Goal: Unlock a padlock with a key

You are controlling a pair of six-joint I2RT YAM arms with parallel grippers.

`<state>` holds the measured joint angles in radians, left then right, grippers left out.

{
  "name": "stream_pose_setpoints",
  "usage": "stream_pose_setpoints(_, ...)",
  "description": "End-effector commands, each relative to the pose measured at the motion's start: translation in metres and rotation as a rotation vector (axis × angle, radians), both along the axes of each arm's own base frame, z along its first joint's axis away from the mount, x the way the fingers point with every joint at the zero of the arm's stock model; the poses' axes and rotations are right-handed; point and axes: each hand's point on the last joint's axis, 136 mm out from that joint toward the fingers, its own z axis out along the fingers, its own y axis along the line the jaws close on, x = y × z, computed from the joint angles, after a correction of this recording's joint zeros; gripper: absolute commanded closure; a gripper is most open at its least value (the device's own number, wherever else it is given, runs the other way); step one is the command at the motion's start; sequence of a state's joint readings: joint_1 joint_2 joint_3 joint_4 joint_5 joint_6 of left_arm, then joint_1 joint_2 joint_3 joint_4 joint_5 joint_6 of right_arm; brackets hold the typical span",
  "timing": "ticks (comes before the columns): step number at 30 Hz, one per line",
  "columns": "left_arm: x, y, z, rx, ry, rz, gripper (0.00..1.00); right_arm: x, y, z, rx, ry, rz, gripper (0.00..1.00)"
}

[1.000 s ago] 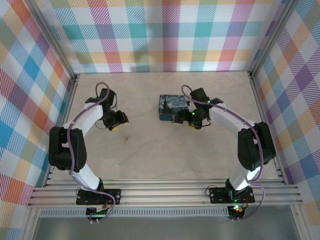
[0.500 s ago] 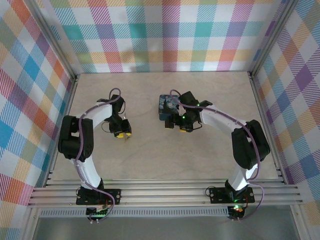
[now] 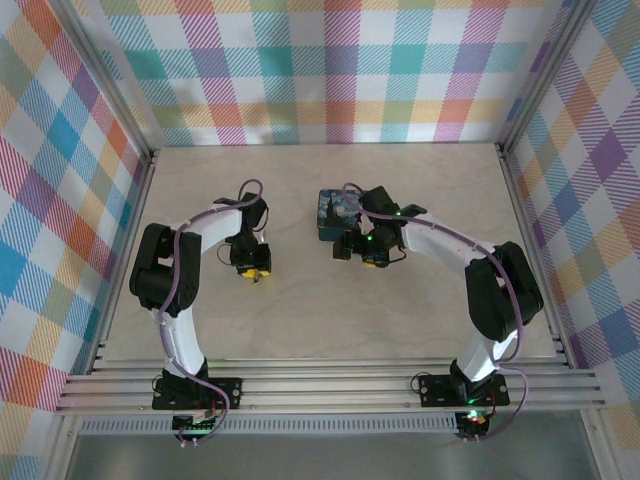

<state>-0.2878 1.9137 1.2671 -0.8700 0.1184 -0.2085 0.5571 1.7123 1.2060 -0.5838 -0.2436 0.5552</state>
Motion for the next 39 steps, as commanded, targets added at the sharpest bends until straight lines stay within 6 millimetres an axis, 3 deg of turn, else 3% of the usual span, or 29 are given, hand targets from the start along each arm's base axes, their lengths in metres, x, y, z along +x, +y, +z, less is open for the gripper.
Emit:
stream_pose_setpoints(1,-0.018,0.007,-0.001,0.033,0.048,-0.027,0.66,0.002,0.003,0.013,0.02,-0.026,-0.014,0.21)
stream_pose_setpoints(10,-0.033,0.007,-0.005,0.008,0.055,-0.023,0.69,0.002,0.004,0.01,0.024,-0.015,-0.029,0.21)
stream_pose_setpoints(15,-0.037,0.004,-0.008,-0.012,0.056,-0.023,0.79,0.002,0.005,0.012,0.03,-0.013,-0.039,0.21)
stream_pose_setpoints(20,-0.034,-0.003,-0.004,-0.059,0.008,-0.041,1.0,0.003,0.008,0.016,0.057,-0.012,-0.053,0.21)
stream_pose_setpoints(24,-0.031,-0.019,0.002,-0.135,-0.061,-0.064,1.0,0.006,0.013,0.025,0.08,-0.016,-0.054,0.21)
stream_pose_setpoints(31,-0.018,-0.051,0.042,-0.204,-0.242,-0.176,1.0,0.011,0.018,0.051,0.137,-0.057,-0.06,0.21)
stream_pose_setpoints(39,0.002,-0.068,0.105,-0.285,-0.42,-0.152,1.0,0.013,0.051,0.079,0.392,-0.005,-0.071,0.25)
